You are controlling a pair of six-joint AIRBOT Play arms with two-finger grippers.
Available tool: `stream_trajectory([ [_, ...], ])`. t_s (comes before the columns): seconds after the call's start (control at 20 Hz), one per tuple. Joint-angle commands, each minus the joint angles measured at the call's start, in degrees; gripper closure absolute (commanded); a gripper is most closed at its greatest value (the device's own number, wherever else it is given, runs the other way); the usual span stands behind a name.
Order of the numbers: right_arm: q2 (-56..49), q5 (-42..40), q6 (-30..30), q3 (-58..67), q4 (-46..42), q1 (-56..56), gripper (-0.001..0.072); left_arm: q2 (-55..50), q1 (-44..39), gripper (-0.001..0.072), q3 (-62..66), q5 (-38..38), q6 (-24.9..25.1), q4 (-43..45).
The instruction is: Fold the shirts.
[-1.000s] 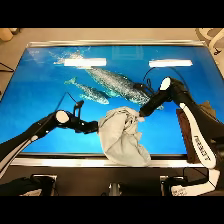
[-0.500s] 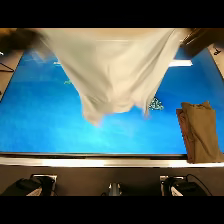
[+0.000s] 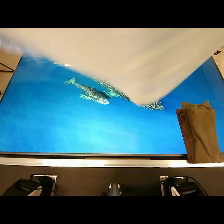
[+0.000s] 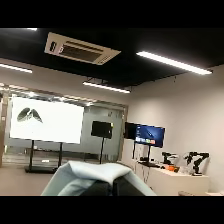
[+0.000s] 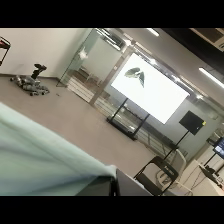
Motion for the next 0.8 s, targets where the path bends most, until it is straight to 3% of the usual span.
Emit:
stream_trajectory([
  [0.0,0.33,1.05,0.96,0.11,-3.93,0.02,0.069,-0.68,0.11,0.069,0.66,-0.28,1.22,2.16],
  [0.2,-4.66,8.76,3.13,0.09,-8.31,0.02,0.0689,-5.46,0.11,0.069,0.59,-12.59,1.22,9.7],
  [0.35,-14.8,19.54,3.72,-0.28,-13.18,0.02,0.0689,-13.81,0.22,0.0689,0.55,-25.7,1.29,14.86],
  [0.45,-23.8,20.59,4.24,-1.14,-15.08,0.02,0.0689,-20.5,0.39,0.0688,-1.33,-29.53,2.64,14.99],
  [0.65,-41.2,0.42,6.16,-1.14,-15.78,0.02,0.0689,-34.49,0.9,0.0686,-5.35,-26.56,5.73,15.04],
  [0.75,-46.84,-4.68,13.92,-1.14,-16.02,-0.02,0.0689,-40.61,1.53,0.0687,-5.35,-27.04,5.68,15.02],
])
